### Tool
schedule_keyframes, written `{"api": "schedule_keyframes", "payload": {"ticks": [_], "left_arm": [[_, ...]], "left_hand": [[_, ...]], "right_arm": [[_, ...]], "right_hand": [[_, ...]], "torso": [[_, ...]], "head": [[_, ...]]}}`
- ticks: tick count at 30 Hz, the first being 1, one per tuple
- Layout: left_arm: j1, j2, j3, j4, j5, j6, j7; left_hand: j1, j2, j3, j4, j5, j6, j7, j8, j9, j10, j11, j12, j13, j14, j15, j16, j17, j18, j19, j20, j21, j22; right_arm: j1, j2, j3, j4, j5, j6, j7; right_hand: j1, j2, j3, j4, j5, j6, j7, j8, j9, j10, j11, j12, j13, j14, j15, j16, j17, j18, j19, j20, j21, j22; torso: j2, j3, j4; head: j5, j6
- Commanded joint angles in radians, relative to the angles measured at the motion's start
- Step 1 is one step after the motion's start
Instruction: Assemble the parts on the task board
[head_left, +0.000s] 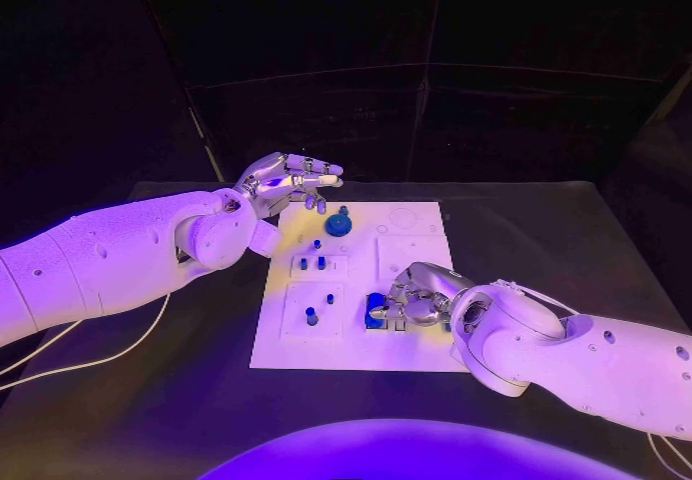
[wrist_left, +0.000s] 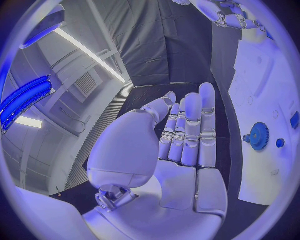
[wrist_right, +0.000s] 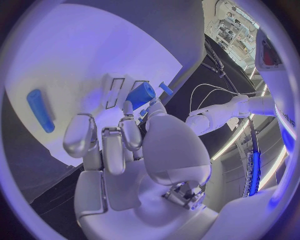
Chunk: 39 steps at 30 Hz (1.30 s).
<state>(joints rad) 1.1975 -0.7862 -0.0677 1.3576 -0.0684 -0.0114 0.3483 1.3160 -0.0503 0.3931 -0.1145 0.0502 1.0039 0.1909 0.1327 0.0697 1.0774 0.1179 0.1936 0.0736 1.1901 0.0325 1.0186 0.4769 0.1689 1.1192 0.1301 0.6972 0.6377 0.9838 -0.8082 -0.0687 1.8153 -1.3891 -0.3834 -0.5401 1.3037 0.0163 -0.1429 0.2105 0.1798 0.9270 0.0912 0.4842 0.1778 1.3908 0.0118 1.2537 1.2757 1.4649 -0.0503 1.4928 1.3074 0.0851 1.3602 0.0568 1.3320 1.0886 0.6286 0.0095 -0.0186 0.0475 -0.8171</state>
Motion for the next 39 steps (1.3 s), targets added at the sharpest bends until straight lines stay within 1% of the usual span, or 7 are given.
{"api": "schedule_keyframes", "payload": {"ticks": [1,9,19,23,30,33,39], "left_arm": [[0.001,0.001,0.001,0.000,0.000,0.010,0.004],[0.001,0.000,0.001,-0.001,0.000,0.013,0.002],[0.001,-0.001,0.001,-0.002,0.000,0.014,0.001],[0.001,-0.002,0.001,-0.001,0.000,0.014,0.001],[0.001,-0.004,0.000,-0.001,0.000,0.013,0.002],[0.001,-0.006,0.000,0.000,0.000,0.012,0.002],[0.001,-0.007,0.000,0.000,0.000,0.012,0.003]], "left_hand": [[-0.001,0.008,-0.004,0.001,0.000,-0.007,0.002,0.005,-0.001,-0.006,0.002,0.006,-0.001,-0.005,-0.001,0.006,-0.001,0.014,-0.003,0.001,-0.003,-0.001],[-0.001,0.008,-0.004,0.001,0.000,-0.007,0.002,0.005,-0.001,-0.006,0.002,0.006,-0.001,-0.005,-0.001,0.006,-0.001,0.014,-0.003,0.001,-0.003,-0.001],[-0.001,0.008,-0.004,0.001,0.000,-0.007,0.002,0.005,-0.001,-0.006,0.002,0.006,-0.001,-0.005,-0.001,0.006,-0.001,0.014,-0.003,0.001,-0.003,-0.001],[-0.001,0.008,-0.004,0.001,0.000,-0.007,0.002,0.005,-0.001,-0.006,0.002,0.006,-0.001,-0.005,-0.001,0.006,-0.001,0.014,-0.003,0.001,-0.003,-0.001],[-0.001,0.008,-0.004,0.001,0.000,-0.007,0.002,0.005,-0.001,-0.006,0.002,0.006,-0.001,-0.005,-0.001,0.006,-0.001,0.014,-0.003,0.001,-0.003,-0.001],[-0.001,0.008,-0.004,0.001,0.000,-0.007,0.002,0.005,-0.001,-0.006,0.002,0.006,-0.001,-0.005,-0.001,0.006,-0.001,0.014,-0.003,0.001,-0.003,-0.001],[-0.001,0.008,-0.004,0.001,0.000,-0.007,0.002,0.005,-0.001,-0.006,0.002,0.006,-0.001,-0.005,-0.001,0.006,-0.001,0.014,-0.003,0.001,-0.003,-0.001]], "right_arm": [[-0.002,0.000,-0.003,-0.008,-0.041,0.034,-0.040],[-0.002,-0.013,-0.003,0.002,-0.046,0.046,-0.042],[-0.002,-0.032,-0.003,0.019,-0.047,0.038,-0.032],[-0.002,-0.042,-0.003,0.027,-0.043,0.003,-0.012],[-0.001,-0.110,-0.003,0.070,-0.028,-0.081,0.048],[-0.001,-0.146,-0.003,0.089,-0.022,-0.103,0.067],[0.000,-0.226,-0.003,0.121,-0.016,-0.128,0.097]], "right_hand": [[0.021,0.005,0.002,-0.011,0.004,0.008,-0.001,0.007,0.001,0.007,-0.001,0.002,0.001,0.075,-0.006,0.003,0.111,0.007,0.006,-0.001,0.004,0.000],[0.048,0.007,-0.002,-0.029,0.010,0.010,-0.003,0.007,0.001,0.009,-0.002,0.000,0.002,0.075,-0.008,0.002,0.110,0.007,0.007,-0.004,0.004,0.002],[0.053,0.003,-0.006,-0.034,0.013,0.010,-0.002,0.006,0.000,0.009,-0.002,0.000,0.002,0.075,-0.008,0.002,0.111,0.007,0.006,-0.004,0.003,0.001],[0.046,0.000,-0.015,-0.030,0.016,0.007,0.000,0.003,-0.002,0.009,-0.001,-0.001,0.002,0.075,-0.007,0.002,0.110,0.007,0.006,-0.004,0.003,0.001],[0.041,0.005,-0.034,-0.022,0.073,0.004,0.002,-0.005,-0.006,0.010,0.001,-0.002,0.003,0.076,-0.005,0.004,0.115,0.006,0.009,-0.002,0.004,0.006],[0.036,0.005,-0.041,-0.017,0.083,0.000,0.004,-0.009,-0.008,0.011,0.002,-0.002,0.003,0.077,-0.005,0.004,0.117,0.006,0.010,-0.002,0.005,0.007],[0.035,0.006,-0.051,-0.011,0.090,-0.017,0.009,-0.025,-0.015,0.009,0.006,-0.007,0.000,0.076,-0.002,0.003,0.116,0.005,0.010,0.000,0.005,0.007]], "torso": [[0.000,0.0008,0.0000],[-0.002,0.0012,-0.0026],[0.000,0.0010,-0.0004],[0.000,0.0010,-0.0003],[-0.001,0.0009,-0.0017],[0.000,0.0000,-0.0031],[-0.002,0.0024,-0.0085]], "head": [[-0.001,0.000],[0.000,0.000],[-0.003,0.004],[-0.003,0.006],[-0.001,0.006],[-0.003,0.007],[-0.016,0.008]]}}
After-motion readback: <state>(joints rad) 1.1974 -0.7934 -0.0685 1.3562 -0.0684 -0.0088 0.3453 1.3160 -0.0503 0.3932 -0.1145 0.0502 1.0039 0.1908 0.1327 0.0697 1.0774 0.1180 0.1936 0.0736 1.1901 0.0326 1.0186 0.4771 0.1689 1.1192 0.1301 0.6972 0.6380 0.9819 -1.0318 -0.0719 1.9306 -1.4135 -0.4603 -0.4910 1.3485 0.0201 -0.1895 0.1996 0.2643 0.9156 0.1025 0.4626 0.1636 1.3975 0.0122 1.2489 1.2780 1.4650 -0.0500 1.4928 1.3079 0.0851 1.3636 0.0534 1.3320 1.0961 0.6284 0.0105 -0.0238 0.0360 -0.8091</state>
